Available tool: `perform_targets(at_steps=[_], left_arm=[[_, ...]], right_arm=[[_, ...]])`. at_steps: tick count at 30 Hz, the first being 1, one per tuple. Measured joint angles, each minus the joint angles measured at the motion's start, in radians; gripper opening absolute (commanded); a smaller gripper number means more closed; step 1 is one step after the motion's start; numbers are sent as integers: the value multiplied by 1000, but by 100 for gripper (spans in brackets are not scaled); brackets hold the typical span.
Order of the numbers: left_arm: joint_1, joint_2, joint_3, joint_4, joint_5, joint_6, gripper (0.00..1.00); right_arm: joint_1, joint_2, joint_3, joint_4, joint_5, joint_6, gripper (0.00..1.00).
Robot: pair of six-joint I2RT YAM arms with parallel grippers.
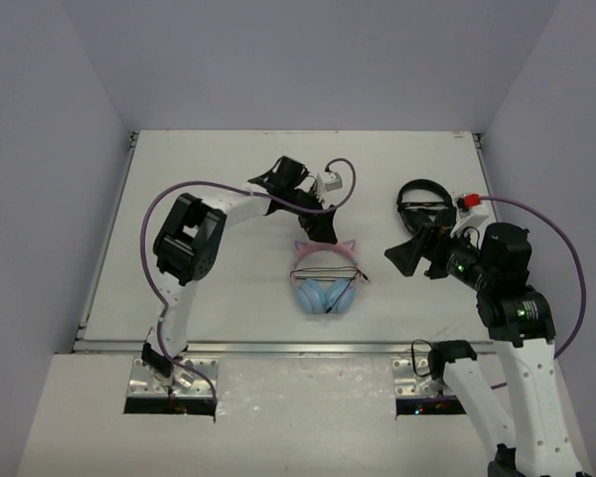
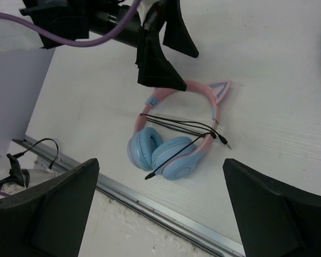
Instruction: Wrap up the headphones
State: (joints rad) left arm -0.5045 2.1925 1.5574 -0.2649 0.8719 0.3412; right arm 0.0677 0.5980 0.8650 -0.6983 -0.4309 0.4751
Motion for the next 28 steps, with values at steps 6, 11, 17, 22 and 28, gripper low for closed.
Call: perform_targets(at_steps=[6, 11, 17, 22, 28], left_arm=[[-3, -265, -48, 31, -409, -218, 100], [1, -653, -119, -21, -953, -472, 100], [8, -1229, -346, -117, -1382, -587, 100], [8, -1532, -494, -200, -1606, -602, 100], [8, -1545, -604, -275, -1700, -605, 100]], right_arm=[[0, 30, 8, -25, 42, -44, 99], [0, 68, 98, -100, 193, -98, 99], [28, 14, 109, -123, 358, -158, 99], [33, -3, 92, -124, 399, -175, 99], [33, -2, 74, -127, 412, -181, 99]])
